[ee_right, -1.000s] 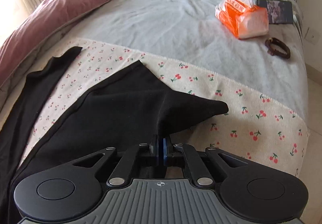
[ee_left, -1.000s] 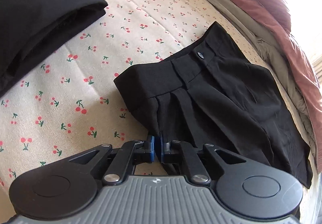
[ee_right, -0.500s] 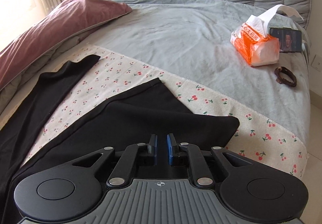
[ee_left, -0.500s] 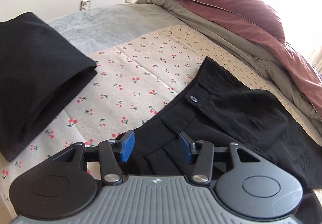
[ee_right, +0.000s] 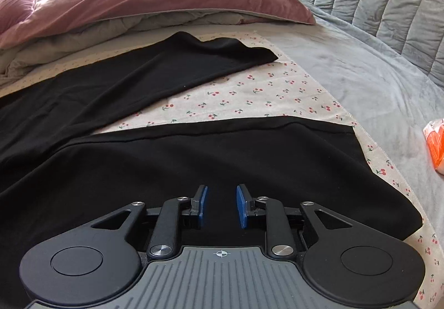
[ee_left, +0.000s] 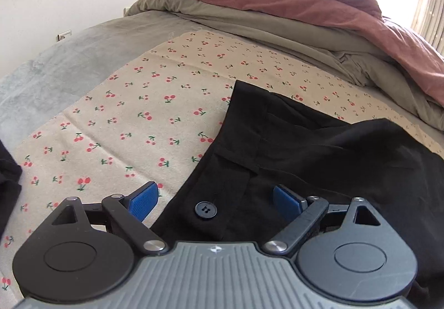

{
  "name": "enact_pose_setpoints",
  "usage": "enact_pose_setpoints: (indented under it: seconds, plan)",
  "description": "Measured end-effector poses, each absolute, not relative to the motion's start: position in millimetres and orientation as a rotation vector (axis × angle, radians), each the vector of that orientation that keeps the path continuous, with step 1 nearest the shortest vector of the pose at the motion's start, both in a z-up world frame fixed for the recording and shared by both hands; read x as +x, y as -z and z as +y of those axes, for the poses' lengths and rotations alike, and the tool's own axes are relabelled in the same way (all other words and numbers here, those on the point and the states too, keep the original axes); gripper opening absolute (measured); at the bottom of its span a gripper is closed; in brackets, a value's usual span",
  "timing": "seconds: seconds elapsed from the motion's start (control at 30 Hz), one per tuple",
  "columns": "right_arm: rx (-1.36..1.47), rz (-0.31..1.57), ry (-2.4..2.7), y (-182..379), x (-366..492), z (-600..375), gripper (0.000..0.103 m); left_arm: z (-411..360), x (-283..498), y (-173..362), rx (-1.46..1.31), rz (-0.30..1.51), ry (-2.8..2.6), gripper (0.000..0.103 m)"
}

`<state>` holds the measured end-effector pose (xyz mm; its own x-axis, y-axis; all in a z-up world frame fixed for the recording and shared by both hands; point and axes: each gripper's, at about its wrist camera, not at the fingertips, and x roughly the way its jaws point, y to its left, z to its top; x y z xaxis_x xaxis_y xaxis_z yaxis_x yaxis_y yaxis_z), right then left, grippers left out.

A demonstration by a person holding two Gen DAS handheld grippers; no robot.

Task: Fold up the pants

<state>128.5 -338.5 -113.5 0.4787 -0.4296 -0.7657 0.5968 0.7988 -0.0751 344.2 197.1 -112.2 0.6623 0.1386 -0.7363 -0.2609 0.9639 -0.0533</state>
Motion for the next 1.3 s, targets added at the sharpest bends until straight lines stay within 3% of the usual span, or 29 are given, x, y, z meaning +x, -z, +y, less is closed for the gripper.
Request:
enact_pose_setpoints:
  seconds: [0.03,0.07,0.1,0.13,0.2,0.37,0.4,0.63,0.77,0.8,0.87,0.9,1.13,1.23,1.3]
  plan:
    - [0.208,0.876,0.625,115,131,-338,0.024,191,351,119,-0.125,0.825,-0.227,0.073]
    - [0.210,0.880,0.620,116,132,-338,0.024,186,355,125,-0.098,0.828,-0.240,0.069]
    - [0.217,0.879,0.618,116,133,-340,0.024,180,357,127,-0.067,0.807,-0.269,0.057]
    - [0.227,0.878,0.620,118,134,-342,0.024,176,358,126,-0.051,0.775,-0.267,0.038]
    - [0.239,0.886,0.622,118,136,-347,0.024,173,363,123,-0.055,0.753,-0.253,0.014]
    - [0.339,0.852,0.579,110,144,-376,0.024,174,367,121,-0.057,0.722,-0.279,0.011]
    - [0.364,0.830,0.583,107,148,-388,0.024,178,367,119,-0.075,0.715,-0.305,0.006]
    - [0.341,0.756,0.718,116,196,-469,0.024,177,364,114,-0.105,0.737,-0.320,0.015]
    - [0.088,0.757,0.675,129,238,-478,0.025,163,365,102,-0.021,0.702,-0.337,0.035]
    - [0.038,0.766,0.653,133,252,-481,0.029,161,364,99,0.008,0.679,-0.346,0.042]
    - [-0.001,0.754,0.605,135,273,-491,0.051,157,365,96,0.058,0.656,-0.340,0.057]
    - [-0.019,0.742,0.577,135,286,-497,0.052,156,366,96,0.080,0.660,-0.322,0.064]
    - [-0.116,0.815,0.599,157,361,-544,0.052,167,372,101,-0.001,0.698,-0.310,0.064]
    - [-0.057,0.853,0.562,168,372,-562,0.045,166,372,104,-0.001,0.705,-0.308,0.065]
    - [0.050,0.858,0.475,166,371,-571,0.011,165,373,106,0.001,0.709,-0.307,0.065]
